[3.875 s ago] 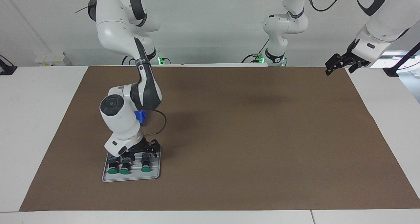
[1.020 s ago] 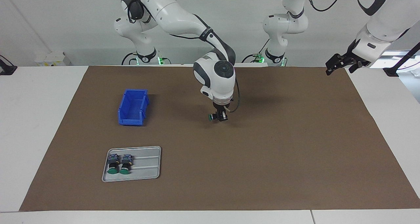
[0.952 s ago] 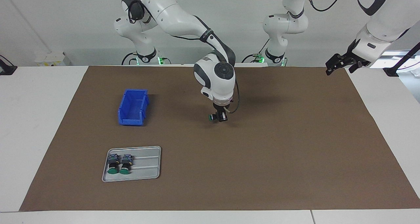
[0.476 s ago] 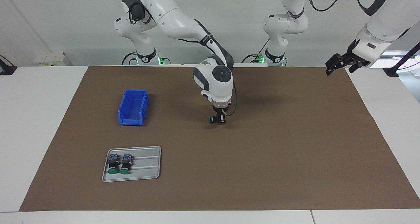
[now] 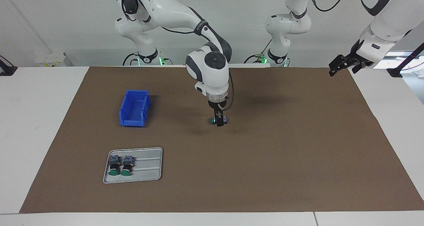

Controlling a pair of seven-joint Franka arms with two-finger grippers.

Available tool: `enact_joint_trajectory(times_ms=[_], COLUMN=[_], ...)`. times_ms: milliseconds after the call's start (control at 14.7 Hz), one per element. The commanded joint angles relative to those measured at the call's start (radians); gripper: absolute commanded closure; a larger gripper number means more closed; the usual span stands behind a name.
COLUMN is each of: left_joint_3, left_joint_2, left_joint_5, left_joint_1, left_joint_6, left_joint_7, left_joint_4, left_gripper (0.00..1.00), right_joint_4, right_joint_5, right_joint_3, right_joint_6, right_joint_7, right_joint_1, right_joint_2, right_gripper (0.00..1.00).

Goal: Place and press button with both arms
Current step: 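Carry the green button to the table center and set it down, then retract the right gripper while the left gripper reaches the green button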

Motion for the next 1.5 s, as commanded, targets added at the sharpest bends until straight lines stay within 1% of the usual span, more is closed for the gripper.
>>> enact_joint_trajectory(times_ms=[0, 136, 272, 408, 476, 544, 612, 680, 816, 952, 1088, 1224, 1292, 1428], left_joint_3=[-0.001, -0.005, -0.006, -0.007, -0.010, -0.012, -0.013, -0.012, -0.012, -0.012, -0.012, -0.012, -0.013, -0.012], left_joint_2=[-0.038, -0.039, -0.064, -0.070, -0.067, -0.056, -0.053, -0.053, -0.027, 0.003, 0.032, 0.068, 0.094, 0.141], left_joint_5=[0.003, 0.003, 0.003, -0.005, -0.006, -0.006, -0.011, -0.041, -0.069, -0.069, -0.071, -0.072, -0.084, -0.095], left_joint_1=[-0.015, -0.019, -0.087, -0.098, -0.125, -0.172, -0.200, -0.234, -0.294, -0.370, -0.421, -0.473, -0.480, -0.525], left_joint_6=[0.036, 0.048, 0.117, 0.121, 0.123, 0.138, 0.179, 0.227, 0.258, 0.304, 0.367, 0.401, 0.431, 0.508], left_joint_7=[-0.064, -0.129, -0.318, -0.428, -0.505, -0.630, -0.742, -0.828, -0.985, -1.187, -1.381, -1.504, -1.582, -1.734], left_joint_4=[-0.059, -0.071, -0.141, -0.162, -0.169, -0.180, -0.207, -0.233, -0.238, -0.244, -0.244, -0.244, -0.243, -0.243], left_gripper=[0.00, 0.00, 0.00, 0.00, 0.00, 0.00, 0.00, 0.00, 0.00, 0.00, 0.00, 0.00, 0.00, 0.00], right_joint_4=[-0.027, -0.027, -0.024, -0.019, -0.019, -0.019, -0.014, 0.008, 0.042, 0.024, 0.016, 0.010, 0.006, 0.001], right_joint_5=[0.014, 0.014, 0.020, 0.022, 0.022, 0.020, 0.019, 0.019, 0.013, 0.011, 0.008, 0.002, -0.006, -0.047], right_joint_3=[0.011, 0.009, 0.009, 0.008, 0.006, 0.003, 0.000, 0.000, 0.000, 0.000, -0.001, -0.001, -0.001, -0.003], right_joint_6=[-0.109, -0.186, -0.270, -0.360, -0.397, -0.436, -0.466, -0.494, -0.542, -0.550, -0.550, -0.547, -0.547, -0.550], right_joint_7=[-0.196, -0.375, -0.599, -0.858, -0.952, -1.046, -1.153, -1.265, -1.458, -1.676, -1.886, -1.974, -1.981, -1.984], right_joint_1=[-0.101, -0.156, -0.231, -0.307, -0.340, -0.373, -0.406, -0.448, -0.518, -0.583, -0.621, -0.634, -0.637, -0.612], right_joint_2=[-0.138, -0.198, -0.255, -0.306, -0.329, -0.350, -0.375, -0.387, -0.387, -0.392, -0.396, -0.398, -0.400, -0.403], right_gripper=[0.02, 0.02, 0.02, 0.02, 0.02, 0.02, 0.02, 0.02, 0.02, 0.02, 0.02, 0.02, 0.02, 0.02])
